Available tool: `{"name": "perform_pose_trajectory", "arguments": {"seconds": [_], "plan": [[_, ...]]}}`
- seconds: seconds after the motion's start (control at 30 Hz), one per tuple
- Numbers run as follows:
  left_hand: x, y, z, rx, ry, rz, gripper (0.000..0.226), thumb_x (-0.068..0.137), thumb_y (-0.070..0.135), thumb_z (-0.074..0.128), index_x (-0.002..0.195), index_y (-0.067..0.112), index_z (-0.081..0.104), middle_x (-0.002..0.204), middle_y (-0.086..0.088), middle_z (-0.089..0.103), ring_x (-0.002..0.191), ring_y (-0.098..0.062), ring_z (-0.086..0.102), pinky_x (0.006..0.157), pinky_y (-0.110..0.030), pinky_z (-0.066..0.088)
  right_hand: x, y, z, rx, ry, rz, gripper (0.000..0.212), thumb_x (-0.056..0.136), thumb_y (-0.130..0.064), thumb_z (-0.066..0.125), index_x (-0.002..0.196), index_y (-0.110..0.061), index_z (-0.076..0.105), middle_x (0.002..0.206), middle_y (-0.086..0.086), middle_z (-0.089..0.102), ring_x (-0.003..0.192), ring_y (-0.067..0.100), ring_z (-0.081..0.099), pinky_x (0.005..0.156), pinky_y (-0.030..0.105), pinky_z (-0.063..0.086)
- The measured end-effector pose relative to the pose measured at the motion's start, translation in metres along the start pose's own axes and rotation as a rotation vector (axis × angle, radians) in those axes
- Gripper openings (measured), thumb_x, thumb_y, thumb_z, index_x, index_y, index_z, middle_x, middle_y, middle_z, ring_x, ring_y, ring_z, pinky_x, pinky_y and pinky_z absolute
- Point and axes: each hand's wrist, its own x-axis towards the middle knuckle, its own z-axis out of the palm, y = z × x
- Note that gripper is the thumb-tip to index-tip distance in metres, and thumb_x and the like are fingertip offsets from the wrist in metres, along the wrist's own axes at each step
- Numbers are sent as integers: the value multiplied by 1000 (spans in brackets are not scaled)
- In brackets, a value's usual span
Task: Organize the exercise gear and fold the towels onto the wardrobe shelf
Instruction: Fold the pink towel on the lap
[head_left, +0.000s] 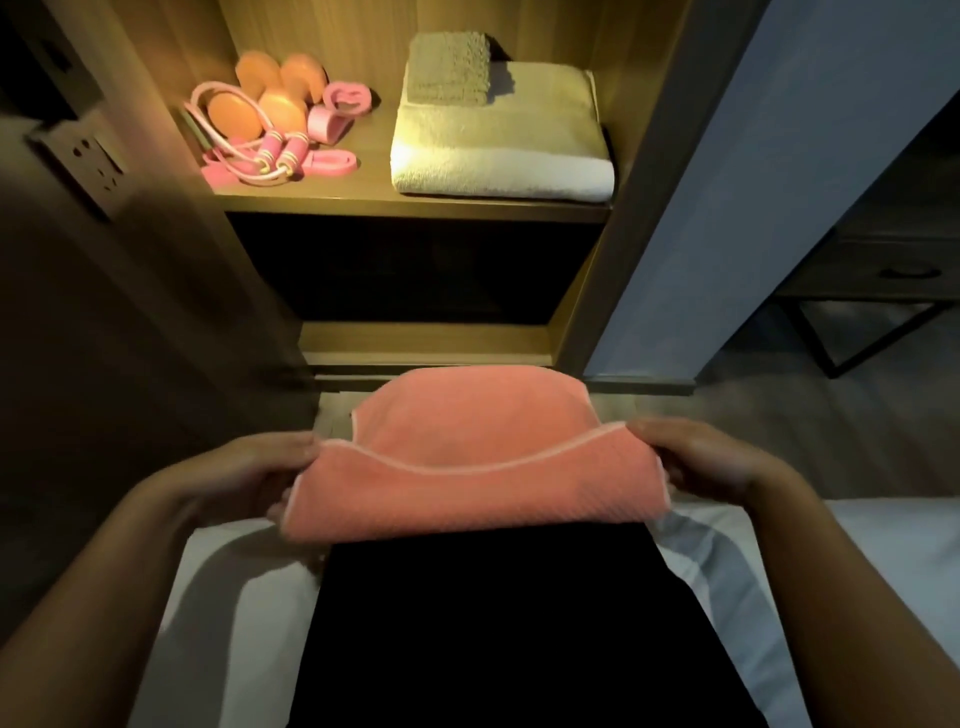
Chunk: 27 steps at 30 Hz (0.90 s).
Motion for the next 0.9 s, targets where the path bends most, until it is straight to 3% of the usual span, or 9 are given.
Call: {"name": "perform_pose_trajectory", "arguments": {"seconds": [0.03,0.1,0.17,0.27,0.4,0.6,0.7,0.77,0.9], "plan": [[-4,-6,-2,5,-54,-29,31,79,31,71,101,10,69,76,-8,52,60,-18,45,49,-25,39,-6,6,-3,29,-52,34,34,85,-38,58,99,-9,71,62,7,55,53,13,51,50,24,44],[-3,-14,-6,-29,-53,-23,38,77,33,74,107,11,71,82,-7,58,64,-18,51,51,-26,43,-8,13,-8,61,-65,40,45,84,-38,59,114,-7,69,90,15,69,78,26,62,73,35,51],[6,-15,-4,-101,68,11,36,83,29,67,111,6,64,90,-12,53,72,-23,47,59,-32,38,-1,14,-9,93,17,-3,51,86,-38,58,123,-3,63,110,18,60,96,33,50,87,44,38],[23,-9,8,-34,272,57,19,94,28,52,96,10,56,84,-11,50,73,-23,45,63,-34,35,16,7,3,36,135,-106,34,99,-33,47,114,-10,67,108,19,59,95,30,51,85,44,40],[49,-2,23,145,555,125,30,103,33,41,103,8,57,94,-10,60,81,-25,54,67,-35,42,38,-2,17,-181,332,-226,31,102,-35,41,89,-16,62,87,4,58,77,18,50,64,31,39],[89,-6,33,227,791,62,26,102,32,38,109,11,52,103,-9,55,94,-26,54,78,-40,45,72,0,32,-368,531,-242,29,103,-35,33,106,-17,56,95,-5,56,86,6,51,64,25,37],[98,-12,31,230,832,66,23,103,32,38,106,13,50,101,-7,55,85,-20,52,69,-35,42,82,1,32,-396,563,-234,28,103,-36,33,107,-18,54,93,-6,55,83,3,50,61,23,35],[100,-11,28,250,840,90,22,102,33,38,105,15,51,100,-6,55,83,-18,52,66,-33,42,86,-2,30,-404,560,-234,30,103,-37,34,108,-17,55,94,-5,57,84,5,52,64,24,38],[98,26,19,308,884,264,21,100,30,42,107,14,54,99,-3,57,86,-18,53,67,-32,42,91,-39,17,-415,613,-320,33,102,-34,39,107,-8,59,102,5,60,95,21,56,83,40,46]]}}
